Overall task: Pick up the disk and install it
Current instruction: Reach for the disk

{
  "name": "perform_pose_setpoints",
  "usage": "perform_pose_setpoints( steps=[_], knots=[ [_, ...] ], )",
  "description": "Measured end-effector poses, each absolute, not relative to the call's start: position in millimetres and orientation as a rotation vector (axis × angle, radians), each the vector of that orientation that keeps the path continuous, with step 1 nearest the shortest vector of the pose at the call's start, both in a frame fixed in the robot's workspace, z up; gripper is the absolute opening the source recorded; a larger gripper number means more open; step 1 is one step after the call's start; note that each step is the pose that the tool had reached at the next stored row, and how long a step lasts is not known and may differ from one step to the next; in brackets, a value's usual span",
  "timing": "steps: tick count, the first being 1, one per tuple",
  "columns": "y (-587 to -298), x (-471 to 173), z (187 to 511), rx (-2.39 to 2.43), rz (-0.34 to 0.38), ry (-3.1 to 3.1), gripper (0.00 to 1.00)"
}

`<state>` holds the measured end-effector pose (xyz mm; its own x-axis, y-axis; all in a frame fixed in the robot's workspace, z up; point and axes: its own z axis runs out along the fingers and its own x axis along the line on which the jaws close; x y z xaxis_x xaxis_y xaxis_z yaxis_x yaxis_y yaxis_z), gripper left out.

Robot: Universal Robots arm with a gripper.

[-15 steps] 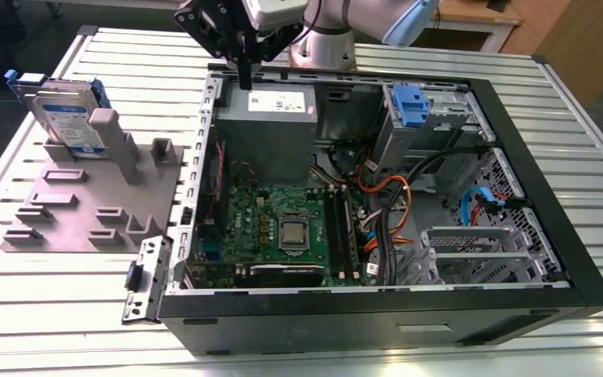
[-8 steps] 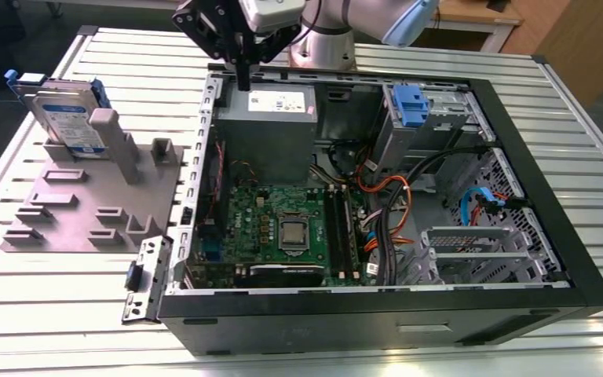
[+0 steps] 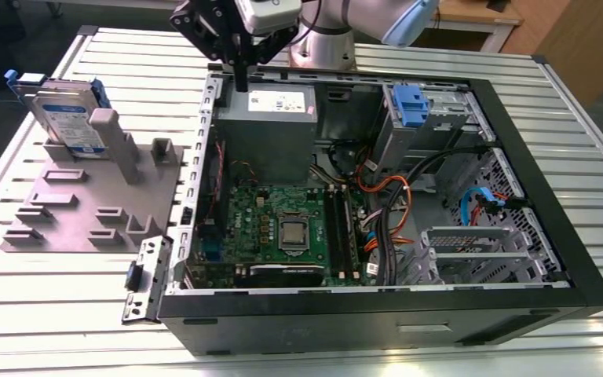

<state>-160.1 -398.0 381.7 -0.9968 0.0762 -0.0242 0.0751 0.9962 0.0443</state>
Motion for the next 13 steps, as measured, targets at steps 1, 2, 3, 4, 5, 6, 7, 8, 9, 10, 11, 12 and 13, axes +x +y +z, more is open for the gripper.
perform_pose_setpoints(
  steps=[1, 2, 3, 4, 5, 6, 7, 8, 9, 10, 11, 12, 13],
  knots=[
    [-398.0, -160.5, 381.6, 0.118, 0.068, 3.113, 0.11],
    [-398.0, -160.8, 381.3, 0.118, 0.068, 3.113, 0.11],
    [-398.0, -161.2, 381.2, 0.118, 0.068, 3.113, 0.11],
    [-398.0, -161.5, 380.9, 0.118, 0.068, 3.113, 0.11],
    [-398.0, -162.0, 380.8, 0.118, 0.068, 3.113, 0.11],
    [-398.0, -162.3, 380.5, 0.118, 0.068, 3.113, 0.11],
    [-398.0, -162.6, 380.4, 0.118, 0.068, 3.113, 0.11],
    [-398.0, -163.0, 380.2, 0.118, 0.068, 3.113, 0.11],
    [-398.0, -163.4, 379.9, 0.118, 0.068, 3.113, 0.11],
    [-398.0, -163.7, 379.7, 0.118, 0.068, 3.113, 0.11],
    [-398.0, -164.0, 379.5, 0.118, 0.068, 3.113, 0.11],
    [-398.0, -164.4, 379.3, 0.118, 0.068, 3.113, 0.11],
    [-398.0, -164.9, 379.1, 0.118, 0.068, 3.113, 0.11]
  ],
)
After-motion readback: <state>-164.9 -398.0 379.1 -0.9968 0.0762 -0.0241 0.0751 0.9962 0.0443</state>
